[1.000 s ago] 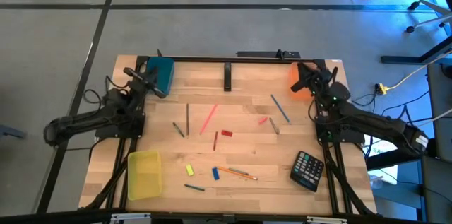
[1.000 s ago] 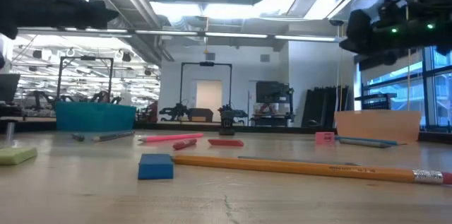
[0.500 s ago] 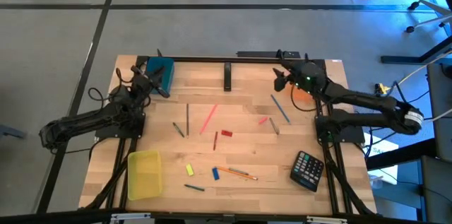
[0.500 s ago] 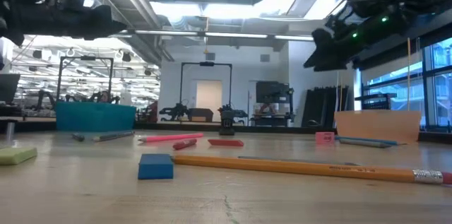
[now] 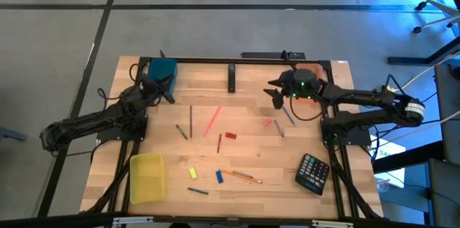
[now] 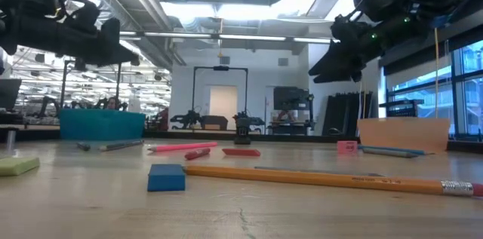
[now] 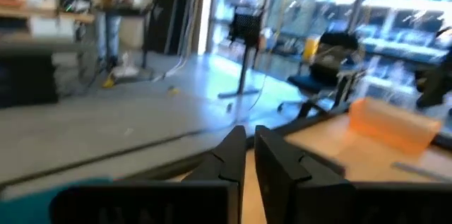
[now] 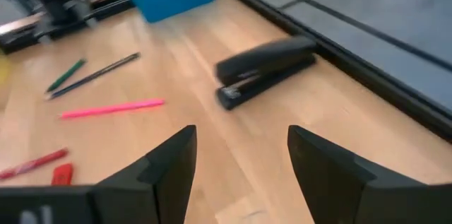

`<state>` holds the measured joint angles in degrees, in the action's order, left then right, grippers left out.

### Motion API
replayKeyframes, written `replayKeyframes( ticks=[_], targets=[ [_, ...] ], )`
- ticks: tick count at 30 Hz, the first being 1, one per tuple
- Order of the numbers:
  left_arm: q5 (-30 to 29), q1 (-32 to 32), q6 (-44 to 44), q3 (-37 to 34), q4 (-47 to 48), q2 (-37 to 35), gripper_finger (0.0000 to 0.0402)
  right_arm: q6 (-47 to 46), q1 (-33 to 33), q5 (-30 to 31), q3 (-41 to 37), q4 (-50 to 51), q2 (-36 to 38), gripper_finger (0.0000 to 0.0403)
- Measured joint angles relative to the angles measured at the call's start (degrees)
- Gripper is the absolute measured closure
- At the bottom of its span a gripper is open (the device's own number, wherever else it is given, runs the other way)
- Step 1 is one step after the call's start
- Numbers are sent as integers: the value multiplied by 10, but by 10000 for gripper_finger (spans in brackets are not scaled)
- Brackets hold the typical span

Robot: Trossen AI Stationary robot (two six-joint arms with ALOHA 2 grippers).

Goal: Sort crayons/erasers/pens/pencils in bins
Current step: Put the black pencil into the blue bin

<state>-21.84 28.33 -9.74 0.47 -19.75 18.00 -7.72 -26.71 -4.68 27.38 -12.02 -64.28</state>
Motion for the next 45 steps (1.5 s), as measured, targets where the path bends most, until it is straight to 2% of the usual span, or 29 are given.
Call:
replayKeyframes(
  ticks=[3,6,9,12,17,21,26,30,35,40,45],
  targets=[
    [27,-7,14,4,-30,0,376,14,3,0,0,-44,-16,179],
    [53,-19,34,21,1,0,376,7,3,0,0,-102,-54,179],
    [47,-36,39,26,56,16,376,-4,3,0,2,-149,-101,179],
    [23,-49,39,26,71,38,371,-26,4,0,28,-154,-149,179],
    [25,-54,22,29,74,96,330,-25,8,4,100,-155,-225,179],
    [70,-54,-39,66,127,156,296,-24,8,15,167,-157,-279,179],
    [116,-70,-116,159,326,240,289,5,8,90,233,-157,-342,179],
    [123,-92,-179,229,434,299,291,30,8,96,256,-154,-383,179],
    [146,-127,-244,268,427,368,285,30,8,95,259,-155,-415,179],
    [128,-143,-304,288,429,445,267,5,14,63,259,-163,-430,179],
    [131,-143,-353,310,432,528,262,37,37,61,259,-174,-431,179]
  ],
)
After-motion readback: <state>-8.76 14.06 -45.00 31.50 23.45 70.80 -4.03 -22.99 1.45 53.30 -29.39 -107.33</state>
